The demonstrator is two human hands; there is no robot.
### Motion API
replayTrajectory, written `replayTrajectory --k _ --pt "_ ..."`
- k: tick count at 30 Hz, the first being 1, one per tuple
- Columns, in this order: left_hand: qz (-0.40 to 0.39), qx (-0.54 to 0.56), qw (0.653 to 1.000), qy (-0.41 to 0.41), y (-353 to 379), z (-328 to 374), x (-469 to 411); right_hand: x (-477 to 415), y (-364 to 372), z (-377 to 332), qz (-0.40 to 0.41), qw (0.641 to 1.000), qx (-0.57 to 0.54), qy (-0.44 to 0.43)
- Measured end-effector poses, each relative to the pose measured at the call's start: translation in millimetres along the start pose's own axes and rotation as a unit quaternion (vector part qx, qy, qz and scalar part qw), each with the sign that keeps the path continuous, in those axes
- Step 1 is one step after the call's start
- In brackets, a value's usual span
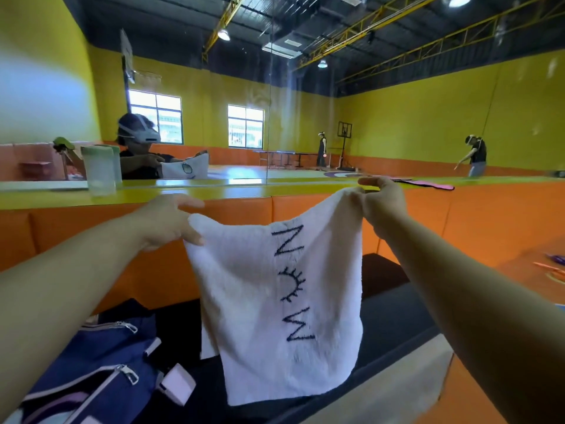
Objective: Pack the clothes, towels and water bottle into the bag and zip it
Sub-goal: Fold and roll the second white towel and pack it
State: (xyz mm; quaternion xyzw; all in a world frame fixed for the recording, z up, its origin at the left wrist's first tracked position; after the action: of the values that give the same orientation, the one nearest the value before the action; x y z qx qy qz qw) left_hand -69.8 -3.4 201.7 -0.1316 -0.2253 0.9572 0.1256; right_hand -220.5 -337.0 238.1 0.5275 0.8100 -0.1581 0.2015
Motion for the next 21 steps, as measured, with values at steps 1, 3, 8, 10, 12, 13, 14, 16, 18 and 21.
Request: replayTrajectory --k 1,3,8,10,12,13,14,16,18,21 --pt "0.032 -0.034 0.999 0.024 -3 0 1 2 0 2 -0.015 1.000 -0.005 0.012" --pt "0.093 -0.069 0.992 0.053 -10 3 4 4 -2 6 -0.038 0.999 -0.003 0.030" --pt "0.213 -0.025 0.975 0.063 -33 8 9 3 -15 6 -0.038 0.999 0.017 0.008" --pt "0.244 -0.015 0.968 0.052 -41 6 10 5 -16 5 -0.042 0.999 0.007 0.005" --pt "0.263 0.010 0.964 0.035 -45 3 11 8 -17 3 -0.047 0.999 0.015 -0.006" --pt "0.273 0.028 0.961 0.019 -47 1 11 9 -19 2 -0.049 0.999 0.018 -0.010" --pt "0.281 0.056 0.958 0.000 -48 -1 12 10 -20 3 -0.051 0.998 0.018 -0.013" --pt "0.257 0.151 0.953 -0.050 -47 -6 12 10 -24 5 -0.057 0.998 0.011 -0.010" --pt "0.196 0.206 0.956 -0.066 -41 -3 11 10 -27 7 -0.071 0.997 -0.001 0.001" --pt "0.193 0.093 0.977 0.009 -41 7 12 13 -32 7 -0.114 0.993 -0.020 0.005"
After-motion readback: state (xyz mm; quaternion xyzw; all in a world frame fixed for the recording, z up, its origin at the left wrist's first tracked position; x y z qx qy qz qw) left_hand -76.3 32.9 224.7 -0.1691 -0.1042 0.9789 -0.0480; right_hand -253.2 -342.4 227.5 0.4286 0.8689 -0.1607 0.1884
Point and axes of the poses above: each hand's wrist, its own x-axis away from the middle knuckle, its own y-axis out of the palm, z = x × y, the point moved 7 cm from there along -x, towards the middle knuckle, and after that the axes turned 9 degrees about z, right-handed, at the moved point
